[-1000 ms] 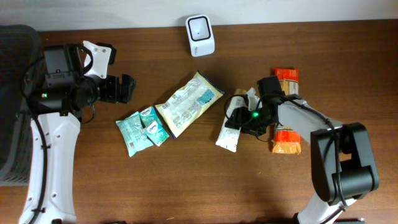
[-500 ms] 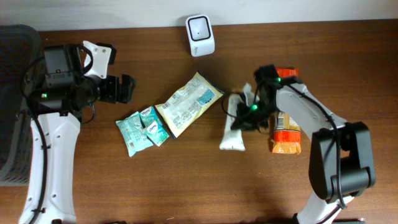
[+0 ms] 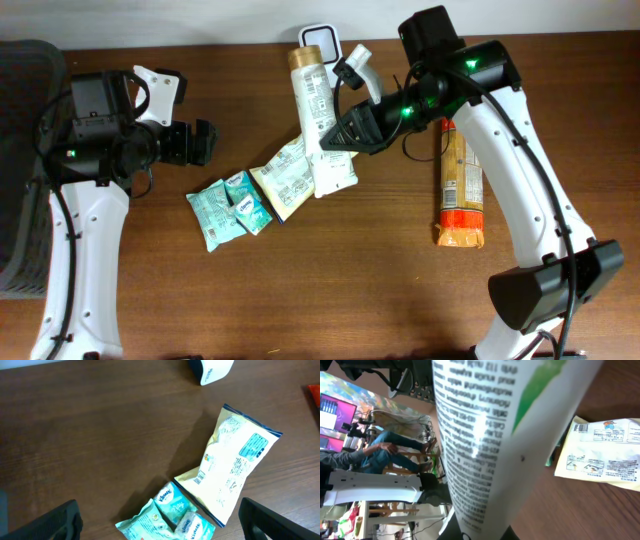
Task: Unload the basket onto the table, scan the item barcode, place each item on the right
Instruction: 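Lift the Pantene tube and hold it against the scanner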
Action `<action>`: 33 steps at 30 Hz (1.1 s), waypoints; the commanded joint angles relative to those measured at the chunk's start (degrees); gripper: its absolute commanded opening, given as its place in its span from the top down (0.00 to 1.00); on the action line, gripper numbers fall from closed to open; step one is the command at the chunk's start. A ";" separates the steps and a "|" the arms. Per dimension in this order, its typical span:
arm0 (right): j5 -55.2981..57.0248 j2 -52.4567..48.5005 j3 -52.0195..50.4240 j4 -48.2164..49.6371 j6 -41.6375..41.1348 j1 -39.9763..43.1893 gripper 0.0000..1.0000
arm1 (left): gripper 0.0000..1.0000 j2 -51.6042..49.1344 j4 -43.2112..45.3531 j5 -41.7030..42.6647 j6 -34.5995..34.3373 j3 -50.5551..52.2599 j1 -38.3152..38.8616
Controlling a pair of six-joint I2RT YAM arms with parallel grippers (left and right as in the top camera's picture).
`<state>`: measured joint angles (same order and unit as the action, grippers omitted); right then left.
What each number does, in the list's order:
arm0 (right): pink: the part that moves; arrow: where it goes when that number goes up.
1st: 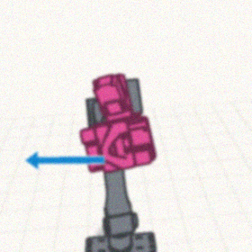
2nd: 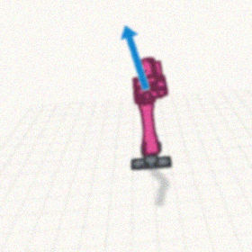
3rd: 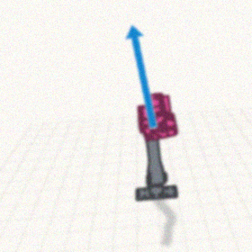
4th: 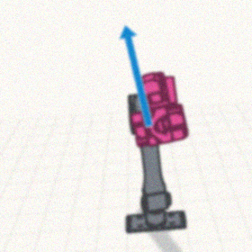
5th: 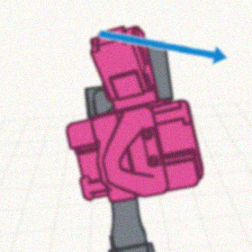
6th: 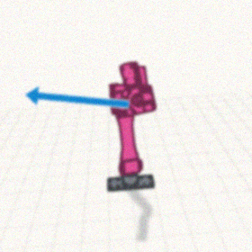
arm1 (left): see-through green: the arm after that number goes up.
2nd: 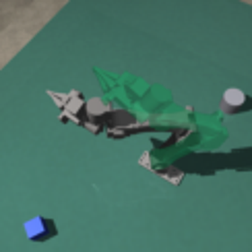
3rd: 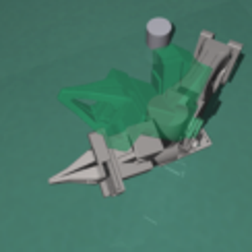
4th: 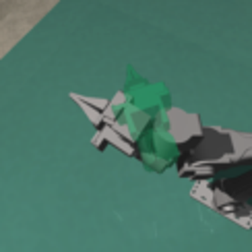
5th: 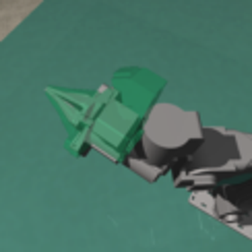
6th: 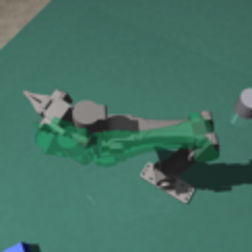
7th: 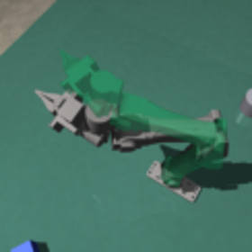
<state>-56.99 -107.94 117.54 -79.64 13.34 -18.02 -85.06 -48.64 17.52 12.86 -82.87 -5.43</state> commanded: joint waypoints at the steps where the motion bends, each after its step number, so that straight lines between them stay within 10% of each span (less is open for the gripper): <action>1: -0.09 1.62 2.45 0.33 -3.50 -0.79 0.96 | 0.01 0.85 -0.04 0.04 0.94 -0.81 -0.11; 11: 35.36 -7.58 26.40 0.87 -15.32 -1.18 0.96 | 0.01 0.85 -0.04 0.04 0.94 -0.81 -0.11; 23: 100.85 -35.56 26.77 39.21 11.58 -11.69 0.96 | 0.01 0.85 -0.04 0.04 0.94 -0.81 -0.11; 33: 102.36 -44.28 26.67 46.10 13.55 -8.85 0.96 | 0.01 0.85 -0.04 0.04 0.94 -0.81 -0.11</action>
<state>42.46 -152.97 142.89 -34.63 27.31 -27.11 -85.06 -48.64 17.52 12.86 -82.89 -5.43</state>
